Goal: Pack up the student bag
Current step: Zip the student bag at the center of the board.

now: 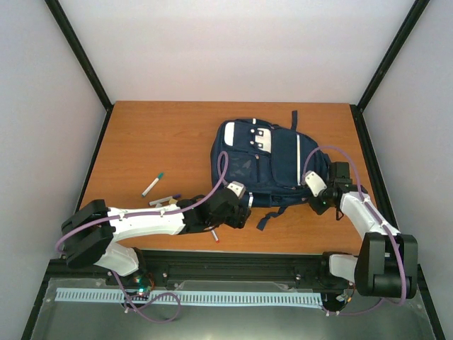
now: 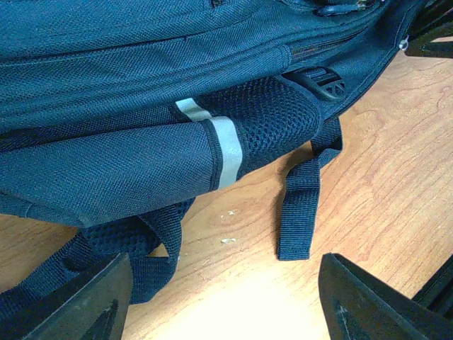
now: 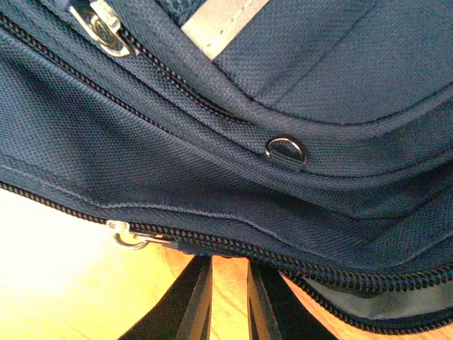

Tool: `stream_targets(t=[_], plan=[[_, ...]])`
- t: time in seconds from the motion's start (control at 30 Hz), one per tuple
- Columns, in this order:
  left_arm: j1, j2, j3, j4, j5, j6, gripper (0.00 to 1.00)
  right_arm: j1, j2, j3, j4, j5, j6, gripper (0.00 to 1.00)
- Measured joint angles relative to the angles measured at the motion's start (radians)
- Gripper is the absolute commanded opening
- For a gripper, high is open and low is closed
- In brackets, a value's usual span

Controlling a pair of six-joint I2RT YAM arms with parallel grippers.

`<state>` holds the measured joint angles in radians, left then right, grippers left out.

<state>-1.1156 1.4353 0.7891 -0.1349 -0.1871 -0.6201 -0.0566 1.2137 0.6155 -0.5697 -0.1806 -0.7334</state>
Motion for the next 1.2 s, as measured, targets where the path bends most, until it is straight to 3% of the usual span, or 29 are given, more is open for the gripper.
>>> stream_targets(t=[0.67, 0.93, 1.0, 1.2], plan=[[0.0, 0.0, -0.024, 0.009, 0.0, -0.008, 0.74, -0.006, 0.081, -0.002, -0.02, -0.156, -0.074, 0.25], [0.0, 0.0, -0.025, 0.009, 0.0, -0.012, 0.74, -0.006, 0.132, -0.014, 0.009, -0.175, -0.07, 0.38], [0.0, 0.0, -0.025, 0.009, 0.0, -0.012, 0.74, -0.006, 0.131, -0.018, 0.019, -0.179, -0.067, 0.36], [0.0, 0.0, -0.026, 0.009, 0.0, -0.016, 0.74, -0.01, 0.087, -0.047, 0.094, -0.139, -0.009, 0.16]])
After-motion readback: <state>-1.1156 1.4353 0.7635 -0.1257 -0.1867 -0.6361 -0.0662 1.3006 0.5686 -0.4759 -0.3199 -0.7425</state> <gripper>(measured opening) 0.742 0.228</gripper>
